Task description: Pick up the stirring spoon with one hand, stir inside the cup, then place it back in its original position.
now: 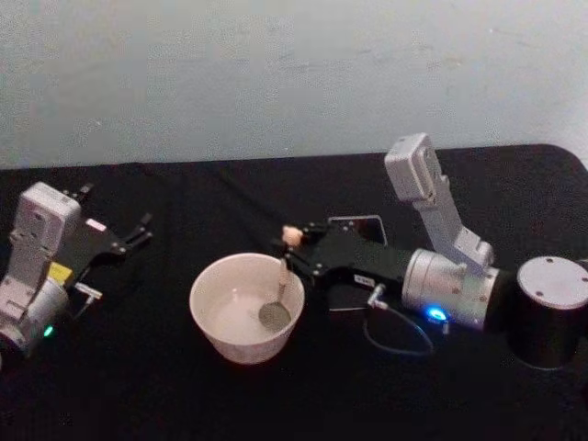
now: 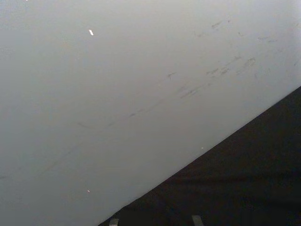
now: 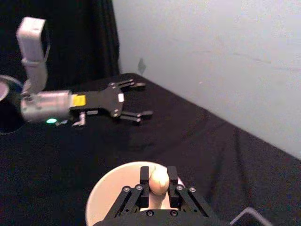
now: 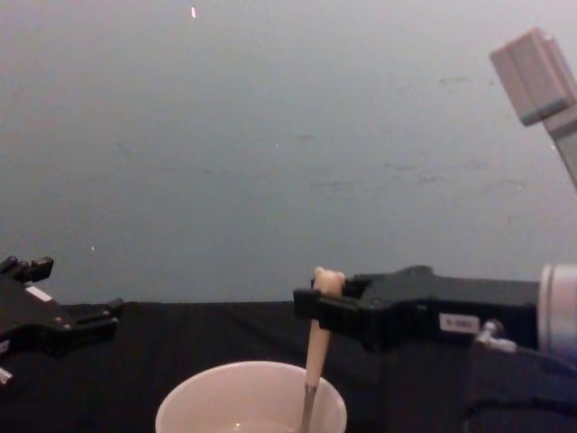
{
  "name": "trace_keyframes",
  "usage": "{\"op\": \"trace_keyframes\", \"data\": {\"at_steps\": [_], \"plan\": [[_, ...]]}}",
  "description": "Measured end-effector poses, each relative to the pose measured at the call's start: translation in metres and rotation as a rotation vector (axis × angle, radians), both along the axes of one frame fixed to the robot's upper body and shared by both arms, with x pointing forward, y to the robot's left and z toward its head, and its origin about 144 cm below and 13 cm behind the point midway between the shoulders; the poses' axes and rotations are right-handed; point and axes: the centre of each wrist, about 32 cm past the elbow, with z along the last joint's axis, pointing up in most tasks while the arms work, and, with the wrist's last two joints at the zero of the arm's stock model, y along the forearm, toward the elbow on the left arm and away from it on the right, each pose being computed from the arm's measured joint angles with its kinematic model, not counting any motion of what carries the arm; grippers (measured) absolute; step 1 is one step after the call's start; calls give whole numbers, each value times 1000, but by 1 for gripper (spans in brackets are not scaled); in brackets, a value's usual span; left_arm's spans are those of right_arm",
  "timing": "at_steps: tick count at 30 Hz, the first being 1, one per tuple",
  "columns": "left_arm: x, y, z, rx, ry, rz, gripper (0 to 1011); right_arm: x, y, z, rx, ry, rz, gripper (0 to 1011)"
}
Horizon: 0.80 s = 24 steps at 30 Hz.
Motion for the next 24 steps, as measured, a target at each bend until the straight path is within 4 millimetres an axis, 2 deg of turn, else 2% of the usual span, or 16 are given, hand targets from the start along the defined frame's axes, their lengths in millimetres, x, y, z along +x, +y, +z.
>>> {"op": "trace_keyframes", "data": {"at_steps": [10,24], "plan": [[0,0,0,0,0,0,1001,-10,4,-1,-10,22,67,223],[0,0,0,0,0,0,1001,-3,37,-2,8,11,113,223]]}}
